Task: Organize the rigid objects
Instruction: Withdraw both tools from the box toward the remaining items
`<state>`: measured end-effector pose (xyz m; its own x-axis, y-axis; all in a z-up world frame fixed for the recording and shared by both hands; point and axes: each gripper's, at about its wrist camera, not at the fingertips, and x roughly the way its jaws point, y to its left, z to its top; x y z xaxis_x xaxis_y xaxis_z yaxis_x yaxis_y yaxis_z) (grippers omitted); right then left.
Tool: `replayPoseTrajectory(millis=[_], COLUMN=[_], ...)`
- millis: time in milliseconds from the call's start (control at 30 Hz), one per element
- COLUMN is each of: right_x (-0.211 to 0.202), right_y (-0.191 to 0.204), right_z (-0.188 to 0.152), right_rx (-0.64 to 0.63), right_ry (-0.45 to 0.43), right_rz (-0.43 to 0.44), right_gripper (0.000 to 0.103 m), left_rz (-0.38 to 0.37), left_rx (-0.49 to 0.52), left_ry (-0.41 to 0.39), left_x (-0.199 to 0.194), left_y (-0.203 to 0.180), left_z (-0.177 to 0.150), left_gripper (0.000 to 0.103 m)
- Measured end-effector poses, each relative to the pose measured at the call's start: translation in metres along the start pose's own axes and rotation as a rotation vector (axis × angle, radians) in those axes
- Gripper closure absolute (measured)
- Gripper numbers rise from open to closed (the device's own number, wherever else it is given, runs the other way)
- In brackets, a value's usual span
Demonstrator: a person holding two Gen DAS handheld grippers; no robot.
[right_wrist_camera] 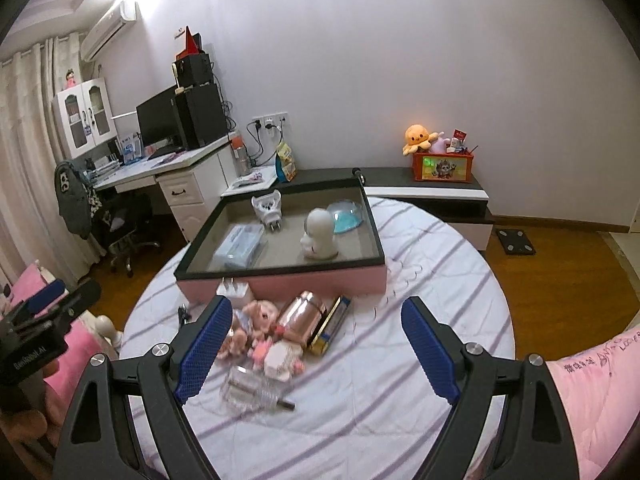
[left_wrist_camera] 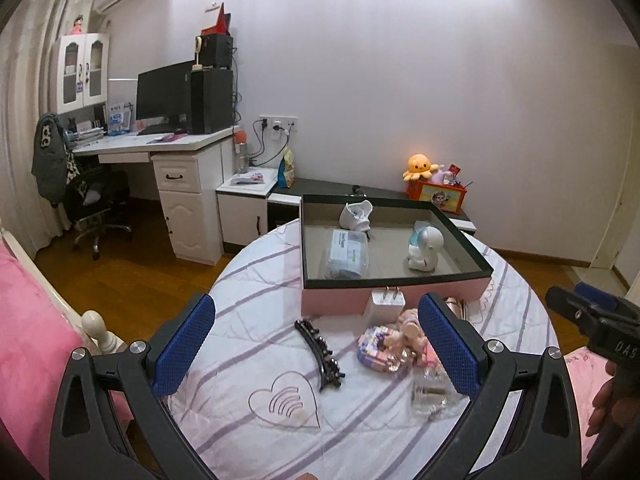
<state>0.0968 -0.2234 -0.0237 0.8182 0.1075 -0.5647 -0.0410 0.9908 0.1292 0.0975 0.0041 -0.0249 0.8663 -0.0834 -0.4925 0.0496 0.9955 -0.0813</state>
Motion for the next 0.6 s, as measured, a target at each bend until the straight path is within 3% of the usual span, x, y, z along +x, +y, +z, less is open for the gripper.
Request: replayPoseTrajectory(millis=[600], right_x=[-0.010], right_y=[0.012], right_z=[-0.012], right_rx=[-0.030], right_ry=[0.007], right_rz=[0.013], right_gripper=[0.015], left_rz=[0.017], left_rx=[0.016], left_ry=[-0.009], left_x=[-0.015], left_y=[0.003], left_z=[-0.005], left_gripper=[0.000])
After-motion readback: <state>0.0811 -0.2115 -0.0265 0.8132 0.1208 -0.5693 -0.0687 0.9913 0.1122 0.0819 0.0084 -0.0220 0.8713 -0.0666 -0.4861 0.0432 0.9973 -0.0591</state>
